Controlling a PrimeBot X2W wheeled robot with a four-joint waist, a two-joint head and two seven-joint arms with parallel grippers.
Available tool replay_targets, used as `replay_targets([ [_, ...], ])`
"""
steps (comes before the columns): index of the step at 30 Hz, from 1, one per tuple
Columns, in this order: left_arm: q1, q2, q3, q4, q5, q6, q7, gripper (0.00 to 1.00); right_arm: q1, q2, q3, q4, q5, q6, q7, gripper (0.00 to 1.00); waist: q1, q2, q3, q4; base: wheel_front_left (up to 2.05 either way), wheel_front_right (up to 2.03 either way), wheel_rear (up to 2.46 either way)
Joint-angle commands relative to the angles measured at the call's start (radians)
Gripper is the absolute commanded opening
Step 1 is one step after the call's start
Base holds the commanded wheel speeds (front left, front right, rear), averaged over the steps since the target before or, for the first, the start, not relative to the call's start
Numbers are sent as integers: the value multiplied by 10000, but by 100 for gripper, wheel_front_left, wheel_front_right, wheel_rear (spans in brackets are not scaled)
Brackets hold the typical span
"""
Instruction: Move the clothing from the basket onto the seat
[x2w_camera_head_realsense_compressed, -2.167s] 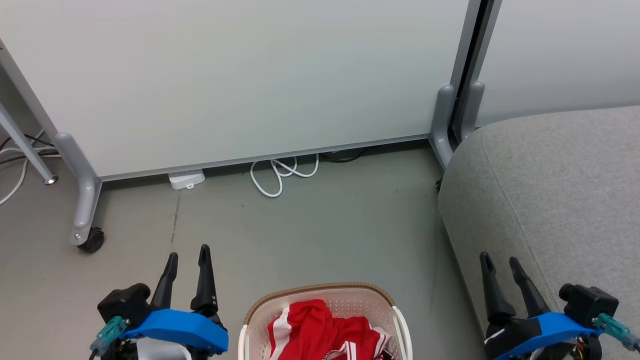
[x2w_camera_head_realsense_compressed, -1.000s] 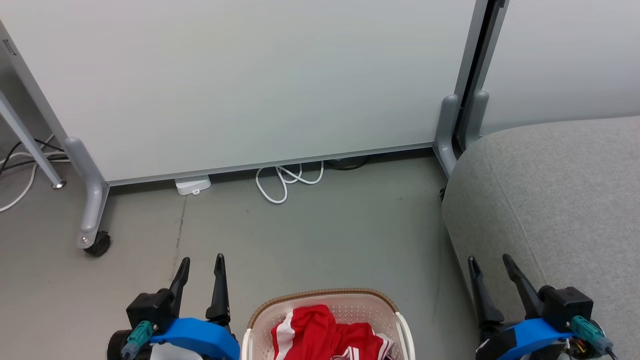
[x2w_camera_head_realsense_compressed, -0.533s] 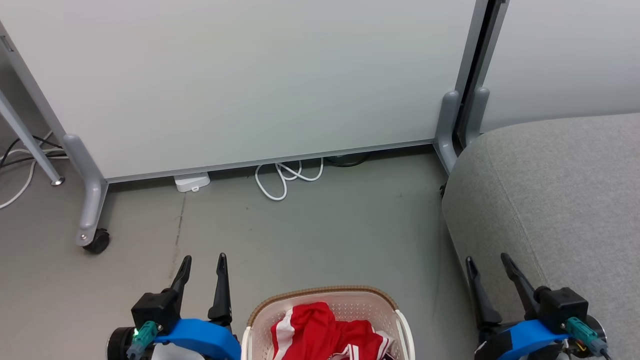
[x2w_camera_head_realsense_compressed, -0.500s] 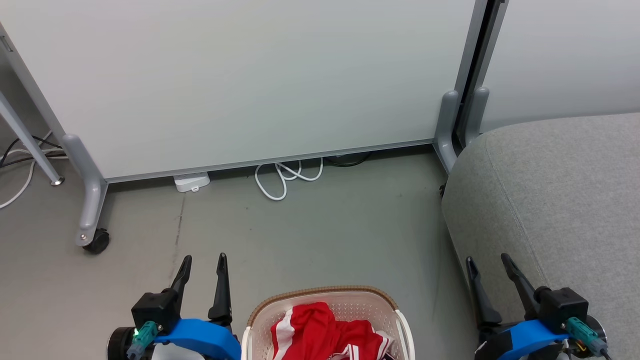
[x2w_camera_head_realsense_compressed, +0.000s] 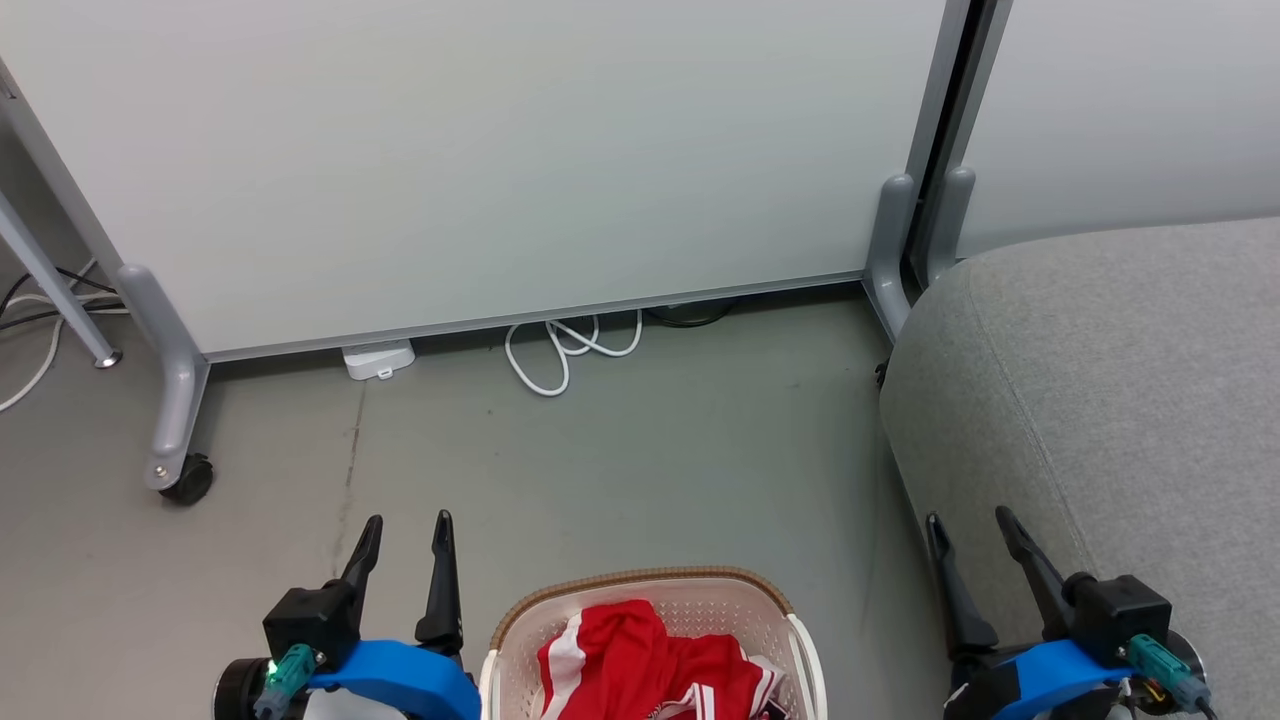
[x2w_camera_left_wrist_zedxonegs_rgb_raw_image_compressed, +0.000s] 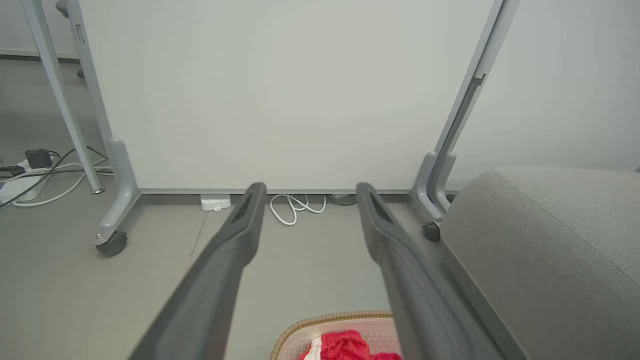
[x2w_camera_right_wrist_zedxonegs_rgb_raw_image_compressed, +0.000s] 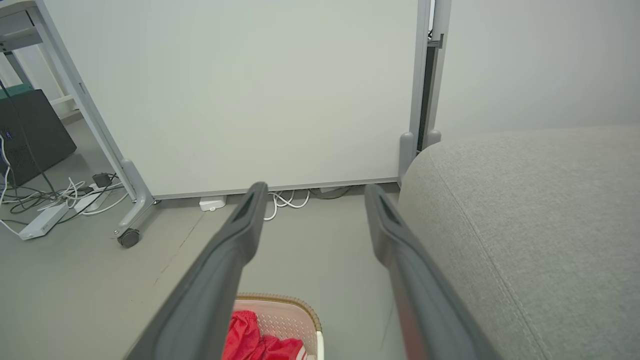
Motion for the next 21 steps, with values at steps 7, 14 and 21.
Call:
replay_targets([
  [7, -133, 27, -7, 499, 5, -39, -37, 100, -244, -53, 287, -211, 48, 4, -46, 100, 0, 0, 402, -465, 0, 0, 0],
  [14, -662, 47, -144, 1549, 95, -93, -37, 100, -732, -49, 793, -506, 25, 3, 17, 100, 0, 0, 1393, -1125, 0, 0, 0],
  [21, -1381, 101, -215, 2939, 182, -193, -39, 100, -1315, -44, 1266, -674, 152, 4, -59, 100, 0, 0, 2477, -1898, 0, 0, 0],
])
